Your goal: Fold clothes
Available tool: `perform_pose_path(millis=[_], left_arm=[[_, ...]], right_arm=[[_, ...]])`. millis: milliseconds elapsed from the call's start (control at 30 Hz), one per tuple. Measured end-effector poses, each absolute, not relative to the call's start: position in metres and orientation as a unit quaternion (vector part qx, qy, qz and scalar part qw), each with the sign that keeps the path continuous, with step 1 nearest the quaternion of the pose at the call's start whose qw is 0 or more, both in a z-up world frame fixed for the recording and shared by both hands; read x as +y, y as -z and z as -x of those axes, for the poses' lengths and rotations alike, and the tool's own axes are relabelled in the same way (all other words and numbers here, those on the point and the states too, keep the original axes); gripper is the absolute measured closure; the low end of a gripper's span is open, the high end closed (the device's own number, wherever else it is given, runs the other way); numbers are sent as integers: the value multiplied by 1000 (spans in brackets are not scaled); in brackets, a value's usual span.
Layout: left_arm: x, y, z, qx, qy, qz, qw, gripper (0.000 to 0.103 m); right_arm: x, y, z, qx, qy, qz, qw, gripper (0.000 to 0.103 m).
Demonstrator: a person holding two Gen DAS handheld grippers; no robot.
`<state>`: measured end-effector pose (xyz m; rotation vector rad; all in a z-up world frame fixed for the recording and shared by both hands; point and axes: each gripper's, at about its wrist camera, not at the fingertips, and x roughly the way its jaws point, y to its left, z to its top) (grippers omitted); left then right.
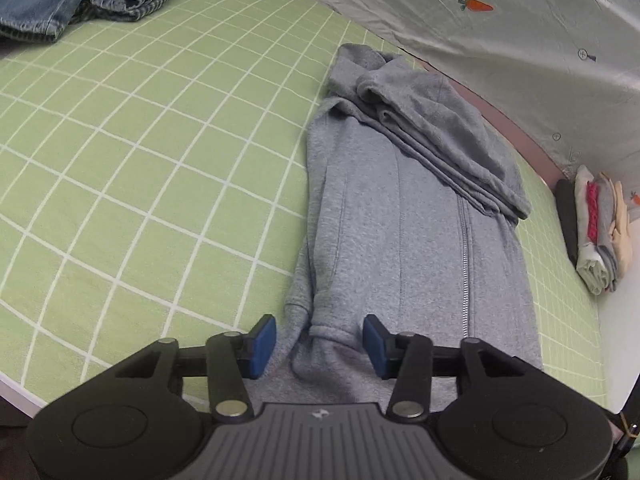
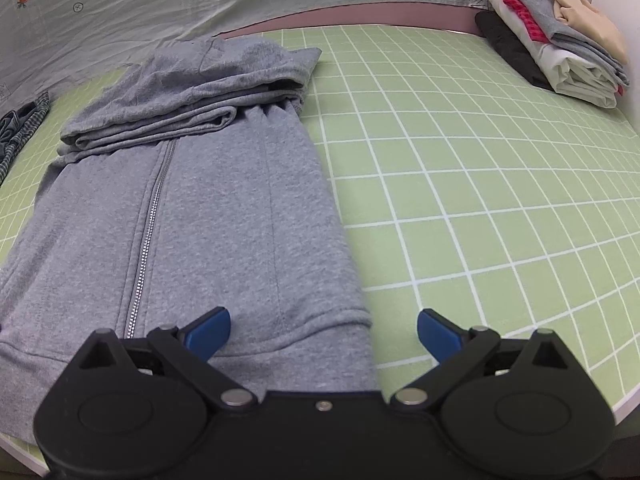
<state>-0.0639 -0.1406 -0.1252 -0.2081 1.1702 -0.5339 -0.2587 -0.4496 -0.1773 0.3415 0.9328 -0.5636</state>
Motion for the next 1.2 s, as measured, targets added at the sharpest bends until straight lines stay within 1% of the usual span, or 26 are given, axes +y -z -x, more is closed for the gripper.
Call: perform_pose_path(millis=[33, 133, 300, 367, 433, 467, 500, 533, 600, 633, 667, 733, 767, 800, 833, 933, 1000, 1167, 1200], left_arm=[[-142, 124, 65, 541, 254, 86, 797, 40], [-145, 125, 68, 541, 272, 73, 793, 32], [-155, 133, 75, 546, 276, 53, 789, 29], [-158, 132, 78, 543, 281, 39, 790, 30], [-161, 132, 79, 543, 286, 25, 789, 32], [-162, 132, 80, 543, 288, 18, 788, 33], [-164, 131, 81, 543, 292, 11, 787, 38], [-166, 131, 83, 544, 301, 3, 783, 43], [-171, 131, 88, 546, 318, -13, 775, 48], [-173, 132, 91, 547, 327, -20, 770, 52], [-175, 132, 93, 548, 336, -28, 766, 56], [-178, 132, 94, 552, 348, -33, 757, 79], [-179, 132, 93, 555, 351, -29, 754, 85], [-179, 131, 90, 559, 350, -17, 752, 88], [-179, 129, 86, 561, 350, -4, 750, 90], [-180, 113, 74, 549, 357, 38, 755, 91], [-181, 102, 66, 540, 361, 67, 757, 91], [-194, 65, 25, 491, 359, 125, 784, 94], [-198, 57, 14, 481, 357, 136, 789, 96]], right_arm=[[-449, 177, 260, 441, 267, -162, 841, 2], [-449, 178, 264, 445, 266, -167, 839, 2], [-444, 185, 272, 462, 260, -175, 830, 2], [-439, 185, 275, 465, 259, -168, 830, 2], [-436, 185, 278, 464, 255, -168, 832, 5], [-435, 184, 278, 463, 251, -165, 834, 9], [-434, 182, 278, 462, 247, -163, 836, 16], [-432, 180, 278, 461, 240, -159, 839, 20], [-427, 176, 276, 462, 221, -151, 846, 42], [-424, 175, 274, 465, 209, -145, 848, 48], [-423, 173, 272, 467, 199, -142, 849, 58], [-422, 171, 270, 472, 185, -144, 850, 64], [-424, 170, 269, 474, 179, -148, 849, 69], [-425, 169, 268, 476, 174, -153, 848, 84], [-430, 168, 267, 474, 173, -167, 847, 92], [-452, 157, 271, 441, 159, -246, 848, 94], [-464, 145, 268, 418, 152, -275, 852, 94], [-491, 107, 237, 355, 136, -298, 876, 95], [-497, 100, 227, 342, 135, -301, 880, 95]])
